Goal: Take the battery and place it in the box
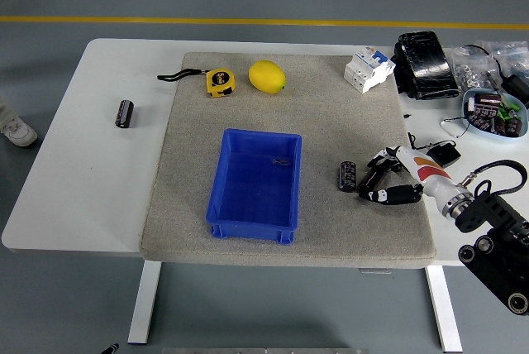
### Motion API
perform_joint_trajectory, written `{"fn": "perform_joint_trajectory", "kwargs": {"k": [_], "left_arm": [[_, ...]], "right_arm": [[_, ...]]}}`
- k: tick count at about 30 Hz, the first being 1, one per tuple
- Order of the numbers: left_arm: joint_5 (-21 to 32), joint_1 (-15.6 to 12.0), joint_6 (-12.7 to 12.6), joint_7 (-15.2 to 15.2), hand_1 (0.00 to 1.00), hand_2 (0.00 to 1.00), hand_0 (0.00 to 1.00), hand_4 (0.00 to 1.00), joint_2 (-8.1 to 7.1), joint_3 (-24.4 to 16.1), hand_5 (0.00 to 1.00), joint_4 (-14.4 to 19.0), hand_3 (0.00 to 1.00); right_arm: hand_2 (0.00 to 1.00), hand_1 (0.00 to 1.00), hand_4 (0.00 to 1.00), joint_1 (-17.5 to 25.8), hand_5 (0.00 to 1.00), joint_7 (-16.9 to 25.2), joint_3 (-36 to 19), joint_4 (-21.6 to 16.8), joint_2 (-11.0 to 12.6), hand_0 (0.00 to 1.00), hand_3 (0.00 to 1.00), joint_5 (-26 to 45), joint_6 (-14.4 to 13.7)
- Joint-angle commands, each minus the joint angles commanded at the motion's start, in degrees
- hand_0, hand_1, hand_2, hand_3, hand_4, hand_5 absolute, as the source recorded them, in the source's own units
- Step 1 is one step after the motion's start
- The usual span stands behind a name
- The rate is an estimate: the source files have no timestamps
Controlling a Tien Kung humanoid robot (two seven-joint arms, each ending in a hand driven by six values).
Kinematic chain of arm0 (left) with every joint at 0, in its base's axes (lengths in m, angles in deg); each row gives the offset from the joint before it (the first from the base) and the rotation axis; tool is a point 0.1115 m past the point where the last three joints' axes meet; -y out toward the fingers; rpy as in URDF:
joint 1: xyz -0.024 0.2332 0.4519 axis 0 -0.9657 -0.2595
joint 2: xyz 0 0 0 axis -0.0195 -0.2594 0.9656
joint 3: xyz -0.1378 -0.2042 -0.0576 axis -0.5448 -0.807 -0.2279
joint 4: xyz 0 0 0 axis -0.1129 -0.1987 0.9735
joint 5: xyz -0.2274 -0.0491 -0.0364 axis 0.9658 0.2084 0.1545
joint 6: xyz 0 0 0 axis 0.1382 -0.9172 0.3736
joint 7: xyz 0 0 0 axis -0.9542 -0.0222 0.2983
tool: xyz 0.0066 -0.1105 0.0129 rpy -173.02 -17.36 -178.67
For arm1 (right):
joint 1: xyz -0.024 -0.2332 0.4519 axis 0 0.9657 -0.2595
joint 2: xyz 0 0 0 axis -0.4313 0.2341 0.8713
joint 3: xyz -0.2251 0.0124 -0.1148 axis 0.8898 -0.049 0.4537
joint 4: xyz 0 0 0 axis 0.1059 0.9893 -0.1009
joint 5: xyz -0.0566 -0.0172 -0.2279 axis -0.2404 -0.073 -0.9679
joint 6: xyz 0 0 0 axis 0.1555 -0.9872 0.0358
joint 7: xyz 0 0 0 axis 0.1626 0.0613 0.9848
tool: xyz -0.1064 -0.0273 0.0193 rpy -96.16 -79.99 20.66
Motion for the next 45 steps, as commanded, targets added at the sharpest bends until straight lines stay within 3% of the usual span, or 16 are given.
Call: {"fn": "perform_joint_trajectory", "kwargs": {"k": [7, 14, 23, 24, 29, 30, 35, 36, 45], "left_arm": [[-0.18, -0.11, 0.12, 0.15, 0.658, 0.741, 0.68, 0.737, 0.0, 0.15, 0.878, 0.0, 0.784], [-0.33, -0.29, 0.09, 0.26, 0.657, 0.737, 0.682, 0.738, 0.0, 0.08, 0.875, 0.0, 0.784], [0.92, -0.26, -0.07, 0.22, 0.655, 0.734, 0.682, 0.738, 0.0, 1.05, 0.871, 0.0, 0.784], [1.14, -0.25, -0.11, 0.21, 0.653, 0.729, 0.682, 0.74, 0.0, 1.24, 0.868, 0.0, 0.784], [3.44, -0.14, -0.38, 0.08, 0.653, 0.729, 0.682, 0.74, -0.05, 3.19, 0.868, 0.0, 0.784], [3.77, -0.12, -0.41, 0.07, 0.646, 0.721, 0.681, 0.739, -0.06, 3.52, 0.859, 0.0, 0.783], [5.16, -0.17, -0.69, -0.02, 0.646, 0.721, 0.681, 0.739, -0.1, 4.69, 0.859, 0.0, 0.783], [5.29, -0.19, -0.77, -0.04, 0.645, 0.709, 0.681, 0.739, -0.11, 4.76, 0.858, 0.0, 0.783], [6.02, -0.4, -1.44, -0.26, 0.643, 0.691, 0.681, 0.742, -0.26, 4.71, 0.859, 0.0, 0.781]], "right_arm": [[0.436, 0.395, 0.899, -0.7, 0.189, 0.02, -0.8, -2.53, 0.16, 0.29, 0.466, -0.2, 0.61], [0.439, 0.4, 0.9, -4.1, 0.18, 0.02, 1.25, -7.55, 0.16, 0.293, 0.467, 0.64, 1.3], [0.443, 0.407, 0.87, -13.42, 0.16, -0.37, 8.58, -11.75, -3.36, 0.302, 0.47, 2.72, 2.87], [0.466, 0.442, 0.873, -14.23, 0.167, -0.43, 9.46, -12.07, -3.71, 0.356, 0.488, 2.89, 3.08], [0.466, 0.442, 0.873, -17.65, 0.167, -0.53, 14.35, -12.42, -5.54, 0.356, 0.488, 3.45, 4.72], [0.659, 0.569, 0.998, -18.04, 0.256, -0.85, 15.04, -12.18, -5.92, 0.503, 0.791, 2.97, 5.5], [0.659, 0.569, 0.998, -19.04, 0.256, -2.32, 17.97, -10.9, -6.78, 0.503, 0.791, 2.24, 10.37], [0.945, 0.802, 0.998, -19.09, 0.292, -2.87, 18.18, -10.67, -6.78, 0.803, 0.998, 2.19, 11.6], [0.992, 0.844, 0.998, -17.67, 0.292, -2.08, 15.02, -10.17, -5.86, 0.839, 0.998, 0.56, 13.81]]}}
